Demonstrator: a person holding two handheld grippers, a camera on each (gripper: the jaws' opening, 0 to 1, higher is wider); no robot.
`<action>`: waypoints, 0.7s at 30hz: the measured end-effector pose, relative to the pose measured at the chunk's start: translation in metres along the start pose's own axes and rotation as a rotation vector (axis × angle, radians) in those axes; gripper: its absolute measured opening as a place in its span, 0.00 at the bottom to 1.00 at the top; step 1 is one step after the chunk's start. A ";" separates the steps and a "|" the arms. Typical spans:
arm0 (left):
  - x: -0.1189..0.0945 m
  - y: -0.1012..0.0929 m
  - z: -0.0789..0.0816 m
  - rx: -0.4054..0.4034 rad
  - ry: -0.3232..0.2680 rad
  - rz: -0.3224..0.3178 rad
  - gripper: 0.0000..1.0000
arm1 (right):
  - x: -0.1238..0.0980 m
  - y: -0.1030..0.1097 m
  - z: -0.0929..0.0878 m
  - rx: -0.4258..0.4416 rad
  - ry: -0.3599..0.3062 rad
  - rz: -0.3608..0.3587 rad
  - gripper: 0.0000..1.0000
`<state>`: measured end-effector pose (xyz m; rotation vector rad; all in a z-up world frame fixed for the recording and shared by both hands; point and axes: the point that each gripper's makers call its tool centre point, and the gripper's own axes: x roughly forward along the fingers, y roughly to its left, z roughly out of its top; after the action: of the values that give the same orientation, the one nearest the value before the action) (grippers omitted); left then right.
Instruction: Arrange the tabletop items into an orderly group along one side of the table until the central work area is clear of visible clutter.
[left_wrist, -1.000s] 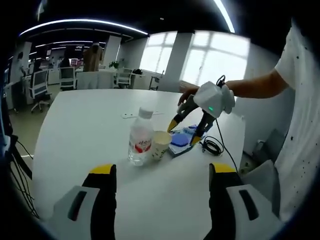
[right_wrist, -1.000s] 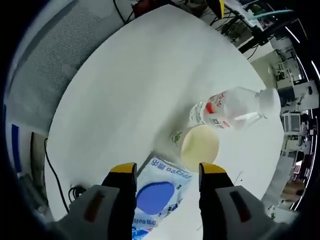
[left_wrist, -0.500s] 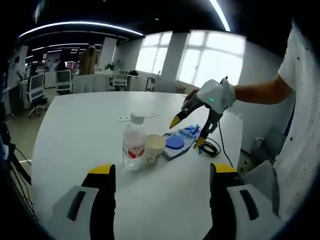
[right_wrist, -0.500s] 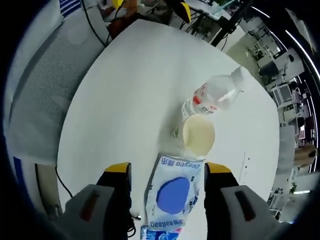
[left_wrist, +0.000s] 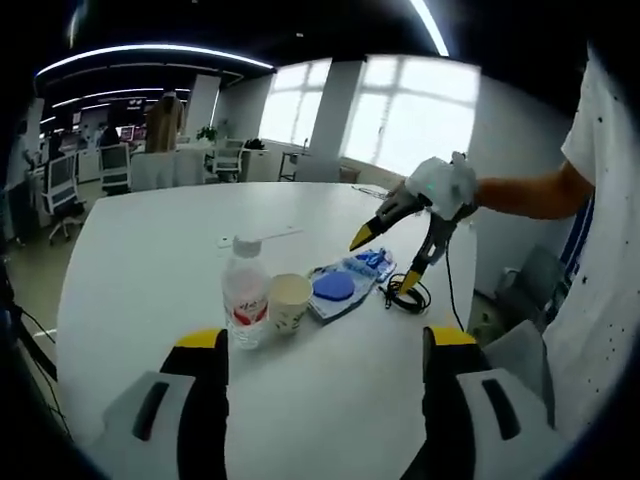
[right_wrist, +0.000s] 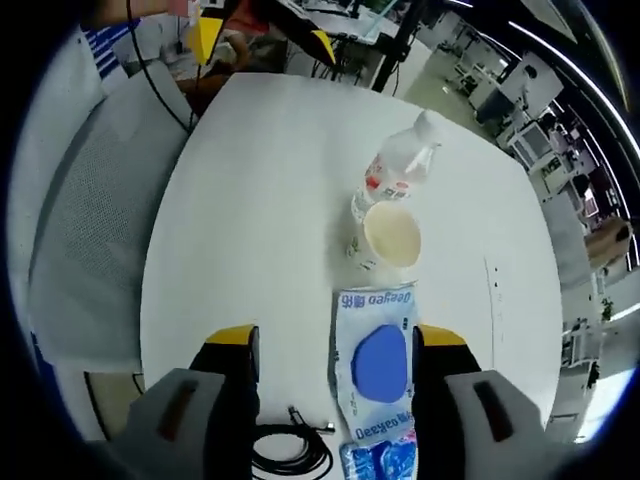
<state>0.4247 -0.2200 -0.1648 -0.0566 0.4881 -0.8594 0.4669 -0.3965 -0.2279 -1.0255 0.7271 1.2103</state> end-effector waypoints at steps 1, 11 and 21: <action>0.001 -0.002 0.000 0.004 0.002 -0.002 0.82 | -0.003 0.001 -0.002 0.016 -0.006 -0.005 0.61; 0.005 -0.021 0.006 0.029 0.016 -0.022 0.81 | -0.027 0.011 -0.019 0.188 -0.070 -0.065 0.61; 0.011 -0.043 0.012 0.060 0.032 -0.047 0.82 | -0.057 0.025 -0.052 0.340 -0.111 -0.152 0.61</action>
<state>0.4055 -0.2581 -0.1487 0.0010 0.4925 -0.9219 0.4329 -0.4658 -0.2033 -0.7129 0.7245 0.9645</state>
